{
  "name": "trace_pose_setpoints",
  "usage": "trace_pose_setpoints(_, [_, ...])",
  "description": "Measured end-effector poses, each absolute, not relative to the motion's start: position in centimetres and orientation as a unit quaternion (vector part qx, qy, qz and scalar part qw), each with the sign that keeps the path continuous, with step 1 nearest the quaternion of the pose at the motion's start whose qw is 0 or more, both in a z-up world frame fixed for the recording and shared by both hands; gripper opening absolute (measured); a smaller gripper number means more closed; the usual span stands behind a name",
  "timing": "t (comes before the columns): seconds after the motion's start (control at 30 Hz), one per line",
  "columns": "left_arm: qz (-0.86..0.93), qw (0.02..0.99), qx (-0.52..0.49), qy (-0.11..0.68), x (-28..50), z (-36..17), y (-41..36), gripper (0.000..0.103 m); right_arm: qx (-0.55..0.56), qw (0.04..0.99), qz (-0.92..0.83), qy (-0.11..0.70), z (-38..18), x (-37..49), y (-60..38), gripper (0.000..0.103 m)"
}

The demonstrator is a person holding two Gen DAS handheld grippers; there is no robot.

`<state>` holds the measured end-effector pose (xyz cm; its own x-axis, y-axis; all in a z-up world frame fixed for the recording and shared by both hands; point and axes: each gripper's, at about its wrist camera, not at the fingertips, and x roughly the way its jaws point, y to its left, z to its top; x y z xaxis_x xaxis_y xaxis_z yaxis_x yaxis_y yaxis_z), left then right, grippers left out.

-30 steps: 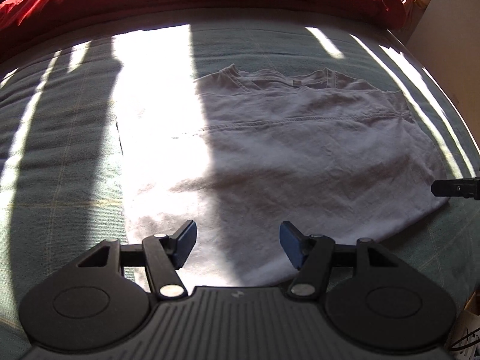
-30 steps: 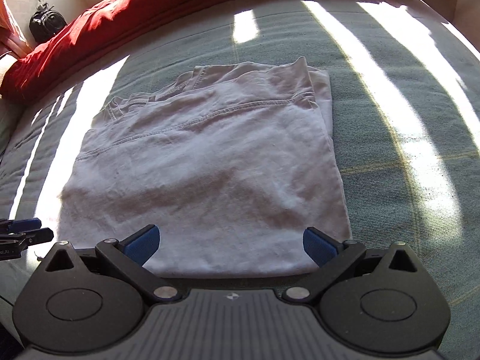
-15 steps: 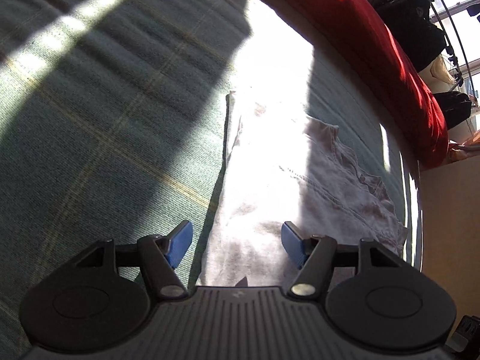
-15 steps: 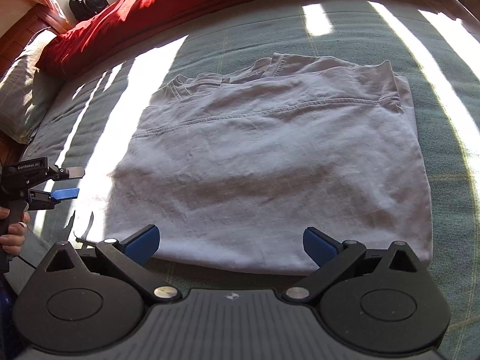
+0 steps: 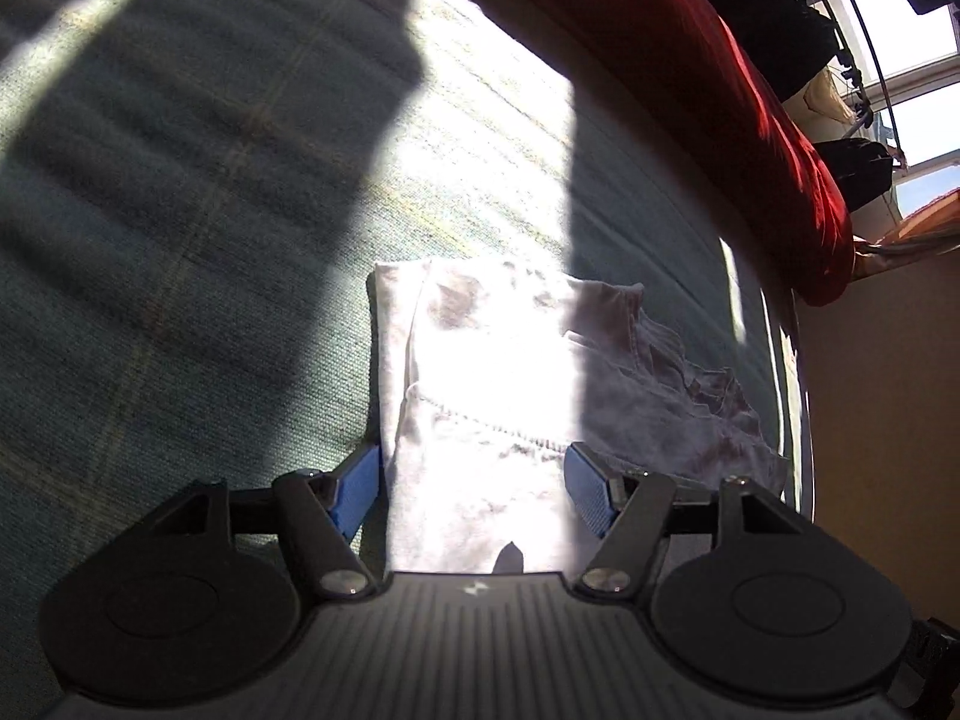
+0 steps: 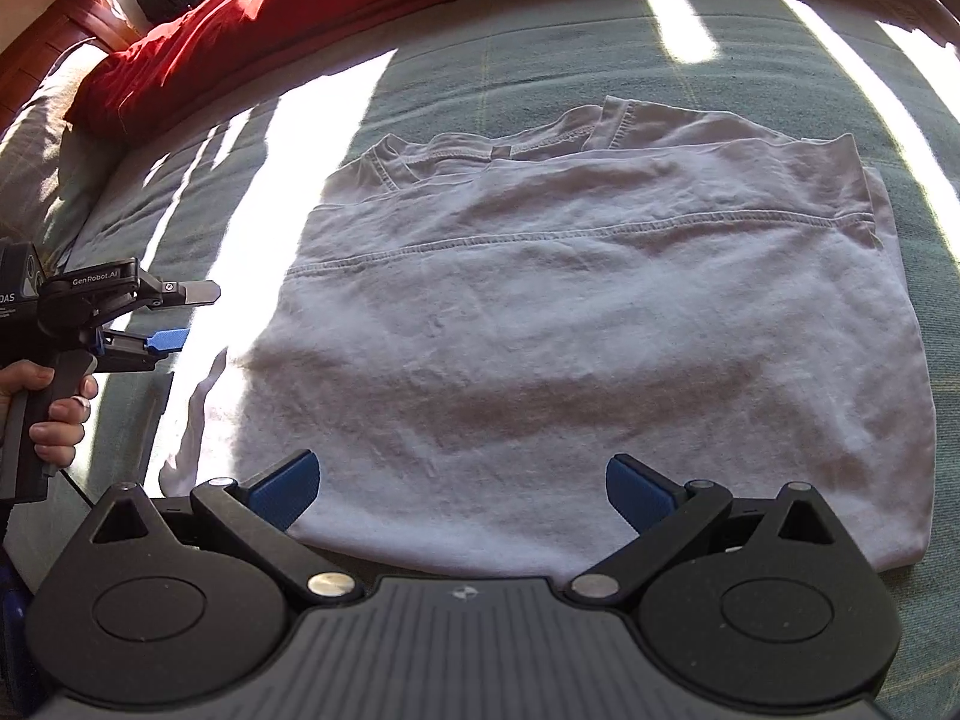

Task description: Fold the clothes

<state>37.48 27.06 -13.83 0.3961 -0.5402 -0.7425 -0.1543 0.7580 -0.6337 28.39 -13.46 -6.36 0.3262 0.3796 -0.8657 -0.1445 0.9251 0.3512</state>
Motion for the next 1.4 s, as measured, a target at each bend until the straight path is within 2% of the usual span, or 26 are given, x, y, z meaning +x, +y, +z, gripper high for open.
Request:
trace_pose_setpoints(0.27, [-0.151,0.739,-0.38,0.536,39.7,-15.3,27.5,0.071,0.104,0.805,0.157,0.563,-6.5,28.7,-11.8,0.103])
trace_pose_setpoints(0.57, [-0.201,0.661,-0.435,0.578,34.6,-17.0,27.9,0.072,0.125,0.803,0.146,0.565,-6.8,28.1,-11.2,0.103])
trace_pose_setpoints(0.97, [-0.234,0.686,-0.405,0.557,39.7,-17.2,26.3,0.071,0.133,0.808,0.137,0.558,-6.5,27.2,-11.0,0.103])
trace_pose_setpoints(1.07, [-0.22,0.679,-0.434,0.549,36.6,-17.6,26.7,0.069,0.13,0.809,0.146,0.555,-6.4,27.1,-10.9,0.103])
trace_pose_setpoints(1.17, [-0.213,0.683,-0.432,0.549,33.6,-17.7,26.2,0.057,0.128,0.809,0.156,0.552,-6.5,27.1,-10.8,0.103])
trace_pose_setpoints(1.27, [-0.216,0.672,-0.437,0.558,35.5,-18.3,26.2,0.053,0.127,0.809,0.164,0.55,-6.6,27.3,-10.9,0.103])
trace_pose_setpoints(1.33, [-0.221,0.677,-0.426,0.558,37.7,-18.6,26.0,0.045,0.126,0.809,0.17,0.549,-6.7,27.4,-10.9,0.103])
trace_pose_setpoints(1.4, [-0.227,0.677,-0.416,0.563,38.3,-18.5,25.7,0.041,0.126,0.809,0.176,0.547,-6.8,27.4,-11.0,0.103])
